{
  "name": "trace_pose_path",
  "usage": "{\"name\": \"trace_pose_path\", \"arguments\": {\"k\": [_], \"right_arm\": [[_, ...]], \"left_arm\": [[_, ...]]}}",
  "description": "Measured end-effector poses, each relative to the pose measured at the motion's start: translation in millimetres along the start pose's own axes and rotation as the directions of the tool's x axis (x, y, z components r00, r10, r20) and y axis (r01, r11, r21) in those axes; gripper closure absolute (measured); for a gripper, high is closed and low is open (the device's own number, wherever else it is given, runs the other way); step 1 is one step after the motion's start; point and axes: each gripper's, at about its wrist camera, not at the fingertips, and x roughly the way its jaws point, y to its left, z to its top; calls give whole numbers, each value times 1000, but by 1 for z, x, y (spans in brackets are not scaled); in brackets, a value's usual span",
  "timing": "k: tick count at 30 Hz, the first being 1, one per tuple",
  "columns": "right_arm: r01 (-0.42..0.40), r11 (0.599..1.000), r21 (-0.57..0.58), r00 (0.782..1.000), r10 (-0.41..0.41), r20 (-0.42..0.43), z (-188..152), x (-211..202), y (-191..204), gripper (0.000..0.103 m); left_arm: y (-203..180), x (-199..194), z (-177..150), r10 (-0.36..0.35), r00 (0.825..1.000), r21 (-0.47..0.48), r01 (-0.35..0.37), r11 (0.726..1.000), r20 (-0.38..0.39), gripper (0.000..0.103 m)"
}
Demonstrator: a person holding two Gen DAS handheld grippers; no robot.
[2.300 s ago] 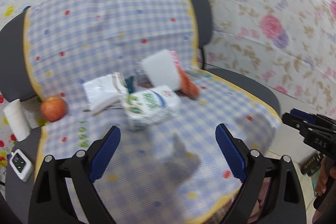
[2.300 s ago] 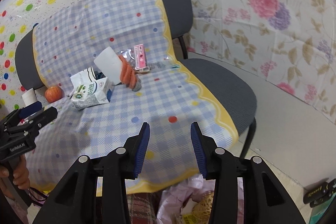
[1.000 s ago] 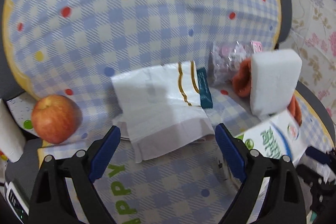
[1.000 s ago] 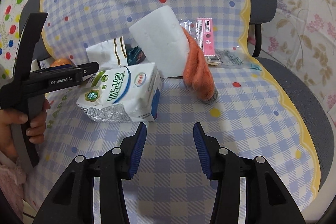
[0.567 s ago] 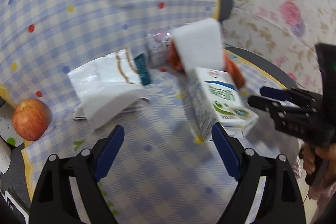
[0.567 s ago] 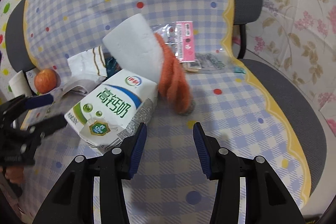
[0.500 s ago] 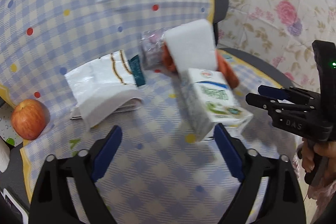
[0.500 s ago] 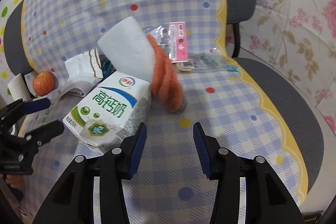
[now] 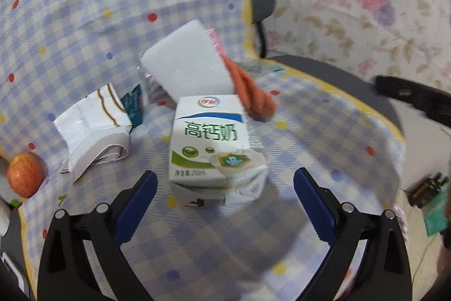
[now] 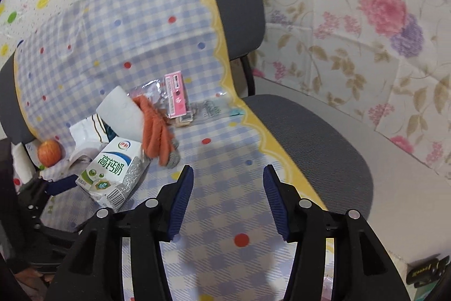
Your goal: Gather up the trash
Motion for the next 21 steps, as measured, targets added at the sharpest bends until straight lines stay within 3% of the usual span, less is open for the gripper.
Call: {"name": "trace_pose_path", "arguments": {"k": [4, 7, 9, 15, 21], "right_arm": [[-10, 1000, 10, 1000, 10, 2, -3, -4, -4, 41], [-22, 1000, 10, 1000, 22, -3, -4, -5, -1, 39], [-32, 999, 4, 999, 32, -7, -6, -5, 3, 39], [-91, 995, -37, 995, 90, -34, -12, 2, 29, 38], [-161, 980, -115, 986, 156, -51, -12, 17, 69, 38]], "left_arm": [[1, 14, 7, 22, 999, -53, -24, 998, -32, 9], [3, 19, 6, 37, 998, -57, -40, 998, -55, 27], [4, 16, 4, 43, 998, -45, -46, 998, -51, 28], [26, -34, -18, 25, 998, -102, -18, 995, 63, 29], [71, -84, -34, 120, 981, -179, -92, 980, 154, 29]]}}
